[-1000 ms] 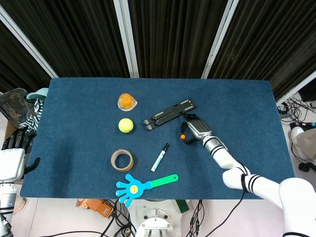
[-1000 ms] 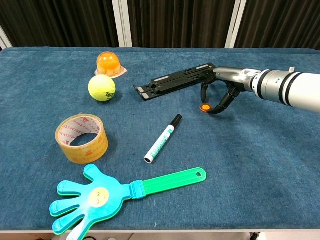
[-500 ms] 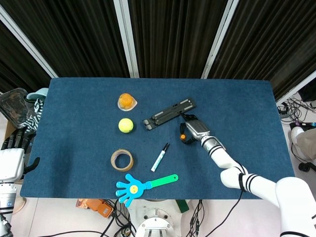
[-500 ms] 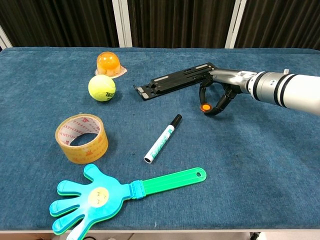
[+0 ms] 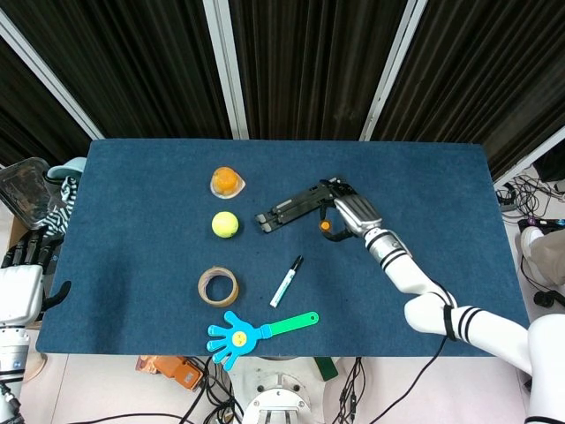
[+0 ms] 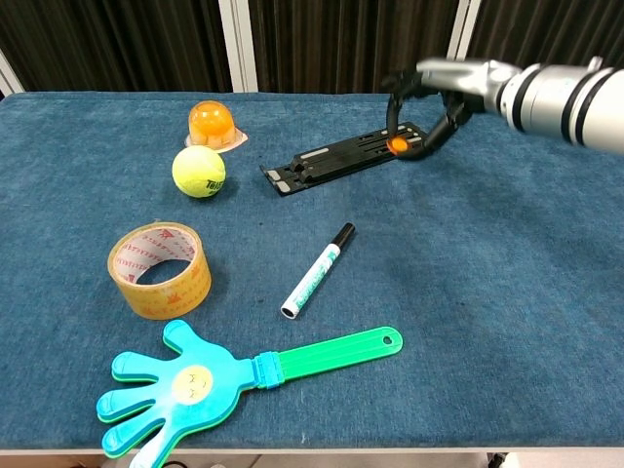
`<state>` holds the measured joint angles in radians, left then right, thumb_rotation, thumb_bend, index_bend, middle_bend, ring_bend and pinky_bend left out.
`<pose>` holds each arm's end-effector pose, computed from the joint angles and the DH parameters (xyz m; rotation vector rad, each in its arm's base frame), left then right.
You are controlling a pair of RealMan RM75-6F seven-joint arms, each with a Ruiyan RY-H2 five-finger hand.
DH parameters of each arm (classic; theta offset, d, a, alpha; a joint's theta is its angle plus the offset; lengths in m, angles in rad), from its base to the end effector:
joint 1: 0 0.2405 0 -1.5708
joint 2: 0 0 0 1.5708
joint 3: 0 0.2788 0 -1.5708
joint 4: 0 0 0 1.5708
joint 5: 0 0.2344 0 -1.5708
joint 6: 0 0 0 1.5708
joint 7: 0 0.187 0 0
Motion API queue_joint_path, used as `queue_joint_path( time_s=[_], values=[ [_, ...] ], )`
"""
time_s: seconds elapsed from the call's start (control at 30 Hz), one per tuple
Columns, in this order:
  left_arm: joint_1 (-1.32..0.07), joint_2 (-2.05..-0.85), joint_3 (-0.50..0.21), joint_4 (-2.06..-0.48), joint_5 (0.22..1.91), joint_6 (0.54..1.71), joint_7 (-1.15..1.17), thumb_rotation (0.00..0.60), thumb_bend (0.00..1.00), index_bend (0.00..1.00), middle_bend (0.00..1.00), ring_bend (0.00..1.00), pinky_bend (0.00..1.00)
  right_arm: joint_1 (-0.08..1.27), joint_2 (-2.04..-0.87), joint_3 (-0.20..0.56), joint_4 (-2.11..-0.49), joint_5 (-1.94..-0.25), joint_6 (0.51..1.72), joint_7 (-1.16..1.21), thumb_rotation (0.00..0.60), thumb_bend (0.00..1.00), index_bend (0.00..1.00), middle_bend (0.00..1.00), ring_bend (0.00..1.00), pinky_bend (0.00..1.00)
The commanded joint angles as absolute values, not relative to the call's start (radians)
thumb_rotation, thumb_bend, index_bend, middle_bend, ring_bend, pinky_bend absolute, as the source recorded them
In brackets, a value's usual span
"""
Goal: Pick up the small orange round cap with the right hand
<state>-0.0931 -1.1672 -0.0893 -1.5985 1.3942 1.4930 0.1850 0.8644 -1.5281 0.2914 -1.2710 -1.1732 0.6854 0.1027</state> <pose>-0.3508 0.2387 0.1464 -1.3213 -0.8058 -0.7727 -0.1345 -0.4730 -0.0433 1.8538 -1.2268 1.0516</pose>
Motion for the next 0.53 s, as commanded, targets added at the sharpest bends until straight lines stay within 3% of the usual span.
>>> queue_joint_path(
  time_s=[0.03,0.3,0.53],
  values=[
    [-0.092,-1.167,-0.088,-1.599,1.396,1.495,0.185,0.600,0.23,0.19,0.03,0.01,0.17,0.878,-1.455,0.340,-1.365,-1.156,0.712,0.091,0.600,0.48,0.62,0.02,0.11,0.11],
    [-0.090,-1.165,-0.091,-1.601,1.392,1.498,0.182,0.600,0.23,0.19,0.03,0.01,0.17,0.922,-1.391,0.419,-1.497,-1.066,0.737,0.057,0.600,0.48,0.62,0.02,0.11,0.12],
    [-0.088,-1.162,-0.092,-1.603,1.391,1.499,0.176,0.600,0.23,0.19,0.03,0.01,0.17,0.931,-1.370,0.437,-1.552,-1.043,0.768,0.069,0.600,0.48,0.62,0.02,0.12,0.12]
  ],
)
